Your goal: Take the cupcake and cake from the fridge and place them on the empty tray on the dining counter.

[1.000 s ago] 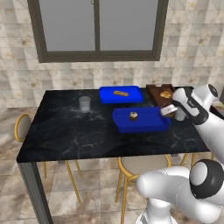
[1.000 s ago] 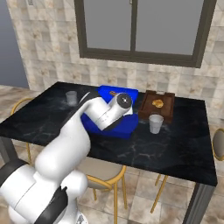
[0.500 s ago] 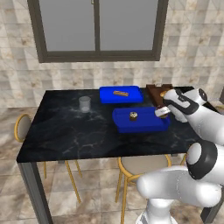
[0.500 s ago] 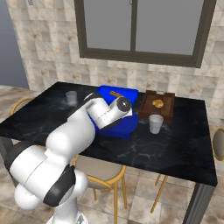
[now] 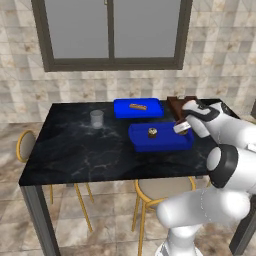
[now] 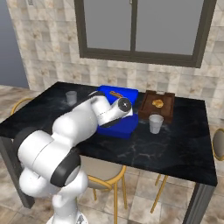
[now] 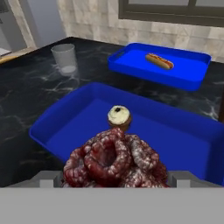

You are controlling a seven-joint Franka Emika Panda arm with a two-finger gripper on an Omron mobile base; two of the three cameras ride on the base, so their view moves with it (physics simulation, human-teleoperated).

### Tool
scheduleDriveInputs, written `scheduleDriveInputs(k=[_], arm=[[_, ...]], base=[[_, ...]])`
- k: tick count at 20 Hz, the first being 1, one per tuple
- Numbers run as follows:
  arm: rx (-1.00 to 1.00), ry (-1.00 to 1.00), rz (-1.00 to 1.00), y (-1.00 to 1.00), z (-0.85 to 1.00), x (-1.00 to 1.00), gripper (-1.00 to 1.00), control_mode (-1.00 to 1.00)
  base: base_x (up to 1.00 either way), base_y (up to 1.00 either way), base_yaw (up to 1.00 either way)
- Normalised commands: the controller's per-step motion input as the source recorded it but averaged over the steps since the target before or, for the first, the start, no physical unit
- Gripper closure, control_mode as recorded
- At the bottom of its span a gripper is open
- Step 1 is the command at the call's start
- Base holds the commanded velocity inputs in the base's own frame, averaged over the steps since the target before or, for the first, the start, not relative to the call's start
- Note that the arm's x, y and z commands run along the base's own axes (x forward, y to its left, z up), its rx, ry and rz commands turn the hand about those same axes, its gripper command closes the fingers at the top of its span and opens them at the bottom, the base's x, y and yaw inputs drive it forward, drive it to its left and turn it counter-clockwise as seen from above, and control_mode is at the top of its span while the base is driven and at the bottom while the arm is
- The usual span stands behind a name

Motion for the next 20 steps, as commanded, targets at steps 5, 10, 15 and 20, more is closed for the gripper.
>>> scheduleDriveInputs(k=[5, 10, 15, 20], arm=[[0.0, 0.0, -0.01, 0.0, -0.17, 0.15, 1.0, -1.0], [0.0, 0.0, 0.0, 0.0, -0.15, 0.21, 1.0, -1.0], [0.0, 0.0, 0.0, 0.0, -0.16, 0.23, 1.0, -1.0], [0.0, 0.0, 0.0, 0.0, -0.21, 0.18, 1.0, -1.0]], base=[[0.0, 0.0, 0.0], [0.0, 0.0, 0.0], [0.0, 0.0, 0.0], [0.0, 0.0, 0.0]])
